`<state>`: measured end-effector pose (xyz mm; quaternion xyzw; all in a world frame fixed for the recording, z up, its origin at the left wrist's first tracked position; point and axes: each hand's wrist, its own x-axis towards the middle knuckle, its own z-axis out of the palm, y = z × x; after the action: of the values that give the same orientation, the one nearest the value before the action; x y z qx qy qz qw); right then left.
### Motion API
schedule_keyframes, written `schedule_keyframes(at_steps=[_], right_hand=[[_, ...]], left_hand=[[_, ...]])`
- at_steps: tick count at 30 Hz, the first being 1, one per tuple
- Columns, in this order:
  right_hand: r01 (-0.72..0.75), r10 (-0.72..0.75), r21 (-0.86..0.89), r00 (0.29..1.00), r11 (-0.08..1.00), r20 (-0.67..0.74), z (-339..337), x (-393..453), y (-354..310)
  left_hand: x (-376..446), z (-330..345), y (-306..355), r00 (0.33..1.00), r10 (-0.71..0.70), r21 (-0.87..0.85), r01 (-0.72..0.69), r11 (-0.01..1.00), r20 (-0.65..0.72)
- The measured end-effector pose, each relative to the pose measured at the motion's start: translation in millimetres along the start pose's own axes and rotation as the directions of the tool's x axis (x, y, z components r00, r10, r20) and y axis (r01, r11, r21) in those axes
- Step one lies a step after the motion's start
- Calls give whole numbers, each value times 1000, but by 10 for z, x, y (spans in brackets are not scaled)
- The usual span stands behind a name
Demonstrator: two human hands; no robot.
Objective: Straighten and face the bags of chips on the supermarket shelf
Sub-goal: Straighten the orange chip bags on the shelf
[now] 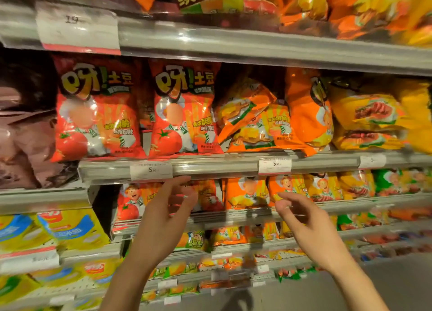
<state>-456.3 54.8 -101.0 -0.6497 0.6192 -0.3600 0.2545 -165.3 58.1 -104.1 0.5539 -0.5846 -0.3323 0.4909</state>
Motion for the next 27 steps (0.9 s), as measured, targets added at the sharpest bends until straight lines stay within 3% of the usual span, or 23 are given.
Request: schedule_keyframes(at_steps=[7, 15, 22, 25, 27], right_hand=[[8, -6, 50, 1000, 999, -28, -382, 206, 287], [181, -168, 154, 982, 971, -92, -1127, 784, 568], [351, -346, 114, 936, 929, -60, -1387, 1146, 492], [352, -356, 148, 934, 924, -1, -1365, 1229, 302], [426, -420, 83, 904, 901, -80, -1334, 1270, 160]], left_hand=[[147, 421, 259, 1000, 30, 10, -30, 999, -4], [417, 1229, 711, 982, 53, -78, -68, 995, -180], [619, 1464, 1045, 942, 126, 119, -93, 989, -312], [791, 1411, 1088, 888, 280, 326, -160, 932, -364], [944, 1335, 1087, 864, 374, 433, -210, 876, -338]])
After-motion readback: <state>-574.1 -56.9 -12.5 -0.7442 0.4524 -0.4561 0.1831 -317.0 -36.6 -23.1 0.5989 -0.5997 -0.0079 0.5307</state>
